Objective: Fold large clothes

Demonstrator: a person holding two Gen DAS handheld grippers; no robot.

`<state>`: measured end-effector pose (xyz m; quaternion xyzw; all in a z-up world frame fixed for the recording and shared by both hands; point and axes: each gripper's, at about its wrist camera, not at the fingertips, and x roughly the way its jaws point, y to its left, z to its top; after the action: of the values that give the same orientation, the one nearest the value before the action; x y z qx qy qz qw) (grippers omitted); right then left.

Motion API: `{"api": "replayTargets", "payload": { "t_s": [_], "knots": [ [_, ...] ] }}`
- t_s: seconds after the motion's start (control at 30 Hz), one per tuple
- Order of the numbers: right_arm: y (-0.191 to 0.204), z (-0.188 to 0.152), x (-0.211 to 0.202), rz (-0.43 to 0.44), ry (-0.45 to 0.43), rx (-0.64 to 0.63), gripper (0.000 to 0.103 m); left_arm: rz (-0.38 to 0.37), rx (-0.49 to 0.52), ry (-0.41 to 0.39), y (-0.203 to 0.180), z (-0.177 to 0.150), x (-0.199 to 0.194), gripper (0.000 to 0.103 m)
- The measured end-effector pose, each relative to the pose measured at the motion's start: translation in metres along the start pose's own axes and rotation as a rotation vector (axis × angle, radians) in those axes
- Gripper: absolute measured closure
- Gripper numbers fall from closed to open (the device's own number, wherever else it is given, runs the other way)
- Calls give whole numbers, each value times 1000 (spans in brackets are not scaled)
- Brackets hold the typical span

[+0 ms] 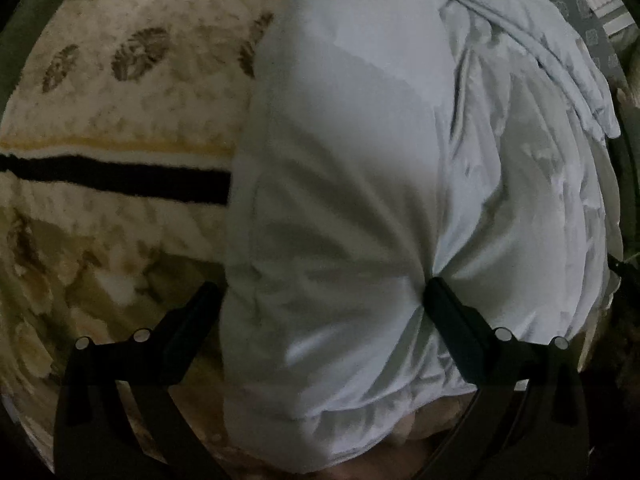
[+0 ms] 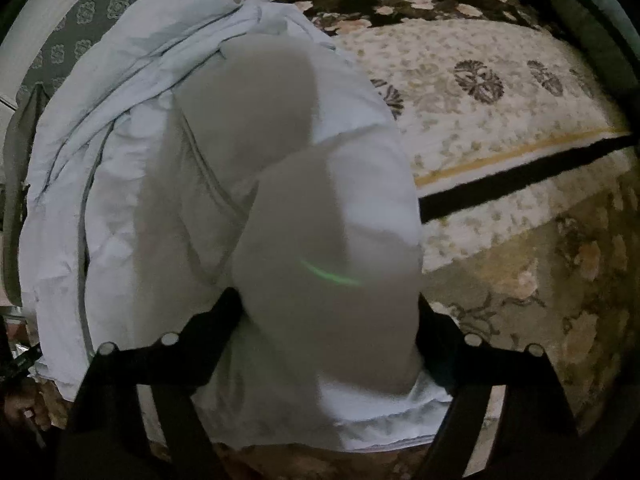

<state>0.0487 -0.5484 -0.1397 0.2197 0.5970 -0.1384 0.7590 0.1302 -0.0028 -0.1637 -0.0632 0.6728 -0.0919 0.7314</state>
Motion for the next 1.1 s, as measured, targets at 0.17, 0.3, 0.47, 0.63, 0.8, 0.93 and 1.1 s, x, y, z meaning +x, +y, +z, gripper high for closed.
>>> {"api": "replayTargets", "payload": {
  "t_s": [0.17, 0.3, 0.47, 0.63, 0.8, 0.93, 1.1],
  "knots": [
    [-9, -7, 3, 3, 103, 47, 2, 13, 41, 13, -9, -11, -5, 3],
    [-14, -10, 5, -16, 160, 66, 2, 27, 35, 24, -11, -18, -8, 3],
    [3, -16, 2, -52, 165, 9, 9, 36, 60, 41, -15, -20, -9, 3],
    [24, -22, -2, -33, 139, -37, 44, 49, 79, 16, -31, -27, -11, 15],
    [58, -33, -19, -21, 81, -128, 75, -22, 93, -19, -34, -29, -34, 63],
    [69, -44, -48, 34, -18, -144, 83, -54, 95, -96, -38, -34, -61, 81],
    [53, -40, -88, 209, -134, -120, 85, -166, 52, -240, -27, -36, -113, 84]
  ]
}}
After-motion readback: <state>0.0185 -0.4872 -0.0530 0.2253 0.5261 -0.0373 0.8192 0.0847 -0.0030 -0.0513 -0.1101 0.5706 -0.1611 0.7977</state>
